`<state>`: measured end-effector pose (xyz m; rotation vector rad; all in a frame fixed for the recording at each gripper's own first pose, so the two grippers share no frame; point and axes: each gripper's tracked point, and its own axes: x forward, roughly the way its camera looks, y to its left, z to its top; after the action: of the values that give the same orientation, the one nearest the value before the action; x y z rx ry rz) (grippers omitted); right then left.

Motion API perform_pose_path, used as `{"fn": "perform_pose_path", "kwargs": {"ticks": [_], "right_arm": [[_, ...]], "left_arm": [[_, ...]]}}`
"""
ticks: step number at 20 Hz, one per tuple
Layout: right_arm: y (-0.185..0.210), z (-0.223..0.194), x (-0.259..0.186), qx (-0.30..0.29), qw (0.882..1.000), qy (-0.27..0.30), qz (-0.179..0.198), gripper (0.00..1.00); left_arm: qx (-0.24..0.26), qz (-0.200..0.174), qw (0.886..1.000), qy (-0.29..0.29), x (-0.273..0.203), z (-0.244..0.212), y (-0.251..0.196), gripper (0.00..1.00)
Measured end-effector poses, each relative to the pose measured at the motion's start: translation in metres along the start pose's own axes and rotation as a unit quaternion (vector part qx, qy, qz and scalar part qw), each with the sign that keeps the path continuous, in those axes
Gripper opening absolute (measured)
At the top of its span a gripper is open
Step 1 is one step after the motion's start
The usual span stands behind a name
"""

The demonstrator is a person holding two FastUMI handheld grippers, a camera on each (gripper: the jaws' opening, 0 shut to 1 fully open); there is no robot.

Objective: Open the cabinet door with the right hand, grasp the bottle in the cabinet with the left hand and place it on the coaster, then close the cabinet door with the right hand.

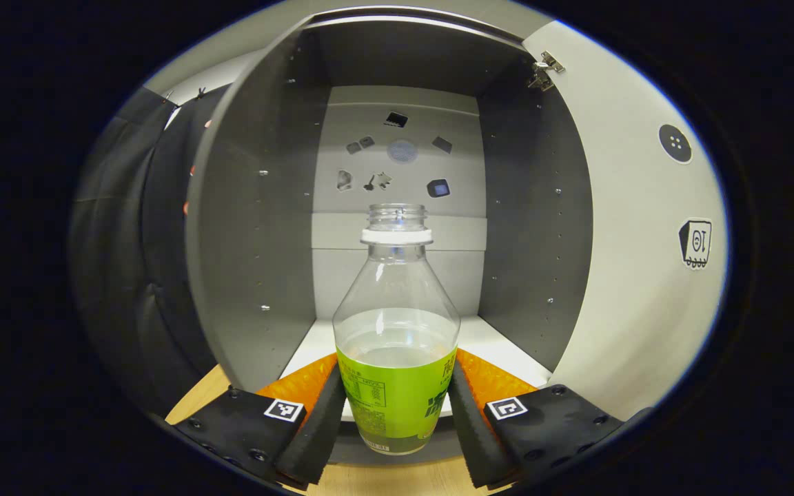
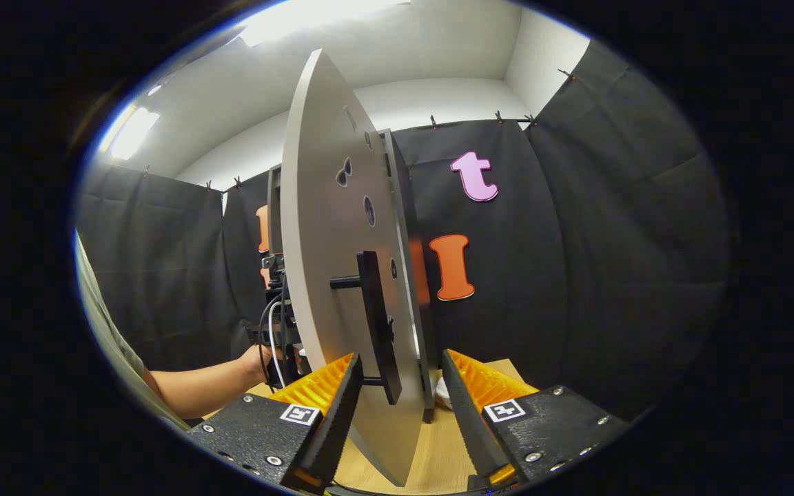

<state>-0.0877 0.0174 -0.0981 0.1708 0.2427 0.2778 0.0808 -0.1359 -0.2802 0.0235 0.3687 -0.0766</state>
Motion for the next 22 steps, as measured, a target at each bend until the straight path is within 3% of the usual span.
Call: {"fn": "perform_pose_path", "kwargs": {"ticks": [10,11,12,17,22], "right_arm": [[-0.006,0.009,0.006,-0.021,0.995,-0.013,0.092,0.72],[-0.007,0.01,0.006,-0.023,0.995,-0.017,0.097,0.67],[-0.007,0.011,0.008,-0.026,0.994,-0.022,0.101,0.72],[-0.006,0.016,0.013,-0.037,0.993,-0.036,0.105,0.76],[-0.006,0.019,0.016,-0.04,0.995,-0.044,0.081,0.76]], "left_arm": [[0.012,0.105,0.994,-0.029,-0.115,-0.036,0.063,0.8],[0.013,0.115,0.993,-0.031,-0.123,-0.043,0.069,0.8],[0.016,0.124,0.992,-0.033,-0.13,-0.047,0.074,0.8],[0.034,0.155,0.987,-0.03,-0.158,-0.08,0.098,0.82],[0.045,0.191,0.98,-0.031,-0.172,-0.109,0.129,0.8]]}}
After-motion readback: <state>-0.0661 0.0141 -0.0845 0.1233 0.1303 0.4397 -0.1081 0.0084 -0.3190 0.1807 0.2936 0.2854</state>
